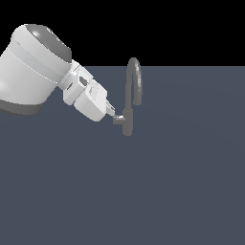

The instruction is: Turn on the faucet by rotating a designated handle.

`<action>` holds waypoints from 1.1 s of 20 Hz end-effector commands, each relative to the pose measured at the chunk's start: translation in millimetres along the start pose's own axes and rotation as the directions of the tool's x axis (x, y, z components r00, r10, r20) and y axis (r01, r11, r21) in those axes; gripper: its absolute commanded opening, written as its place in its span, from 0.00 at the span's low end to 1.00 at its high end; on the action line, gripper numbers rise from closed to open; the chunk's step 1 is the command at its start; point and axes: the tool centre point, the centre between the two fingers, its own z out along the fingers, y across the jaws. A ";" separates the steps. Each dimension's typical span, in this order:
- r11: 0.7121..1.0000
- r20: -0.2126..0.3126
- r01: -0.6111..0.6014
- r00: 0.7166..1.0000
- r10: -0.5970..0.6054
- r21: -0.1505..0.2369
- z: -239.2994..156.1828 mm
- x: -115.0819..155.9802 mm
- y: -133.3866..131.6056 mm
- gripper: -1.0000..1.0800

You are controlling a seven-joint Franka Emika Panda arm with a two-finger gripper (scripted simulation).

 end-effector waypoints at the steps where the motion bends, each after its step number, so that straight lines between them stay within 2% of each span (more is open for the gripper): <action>1: 1.000 -0.005 0.005 1.000 -0.005 -0.017 13.7 -7.9 12.4 0.00; 8: 1.000 -0.006 0.003 1.000 -0.003 -0.031 38.8 -26.3 34.5 0.00; 9: 1.000 -0.006 0.003 1.000 -0.003 -0.031 38.8 -26.3 34.5 0.00; 10: 1.000 -0.003 0.004 1.000 -0.004 0.002 22.4 -24.6 22.8 0.00; 22: 1.000 -0.006 0.003 1.000 -0.003 -0.030 72.8 -60.8 24.2 0.00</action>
